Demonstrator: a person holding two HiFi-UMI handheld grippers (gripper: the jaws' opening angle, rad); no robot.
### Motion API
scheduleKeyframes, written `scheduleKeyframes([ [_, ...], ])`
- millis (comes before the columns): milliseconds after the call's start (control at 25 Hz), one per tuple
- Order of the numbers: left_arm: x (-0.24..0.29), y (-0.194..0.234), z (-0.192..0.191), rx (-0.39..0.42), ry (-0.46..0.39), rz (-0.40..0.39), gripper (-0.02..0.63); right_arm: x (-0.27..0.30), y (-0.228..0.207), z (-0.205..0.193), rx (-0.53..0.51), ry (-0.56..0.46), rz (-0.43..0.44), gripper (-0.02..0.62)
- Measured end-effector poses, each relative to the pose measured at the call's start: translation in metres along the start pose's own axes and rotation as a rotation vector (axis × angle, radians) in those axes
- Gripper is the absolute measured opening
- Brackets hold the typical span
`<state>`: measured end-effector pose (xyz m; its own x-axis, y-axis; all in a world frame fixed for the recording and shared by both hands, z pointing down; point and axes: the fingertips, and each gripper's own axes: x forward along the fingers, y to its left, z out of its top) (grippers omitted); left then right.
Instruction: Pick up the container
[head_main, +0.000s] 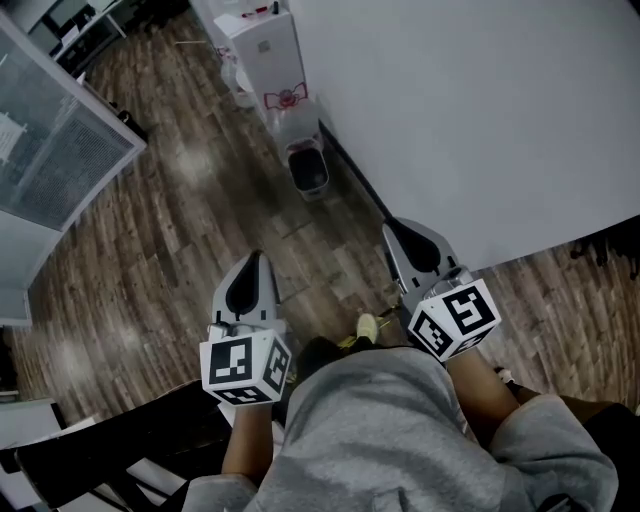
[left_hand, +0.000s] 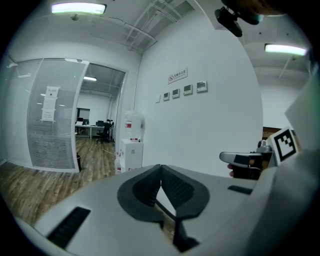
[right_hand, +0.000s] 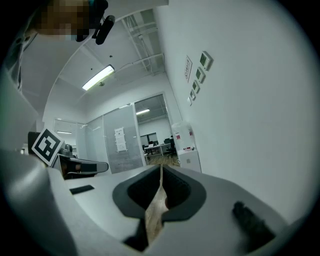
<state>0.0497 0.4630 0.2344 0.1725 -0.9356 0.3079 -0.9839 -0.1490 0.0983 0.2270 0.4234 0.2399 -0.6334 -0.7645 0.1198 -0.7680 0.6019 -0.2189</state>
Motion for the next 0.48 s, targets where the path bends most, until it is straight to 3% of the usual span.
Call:
scheduleKeyframes([
  [480,0.019,-0.033,0.004,-0.001,-0.003,-0.005,0.015,-0.006,-0.027,0.004,0.007,-0.019,0.036,0.031],
])
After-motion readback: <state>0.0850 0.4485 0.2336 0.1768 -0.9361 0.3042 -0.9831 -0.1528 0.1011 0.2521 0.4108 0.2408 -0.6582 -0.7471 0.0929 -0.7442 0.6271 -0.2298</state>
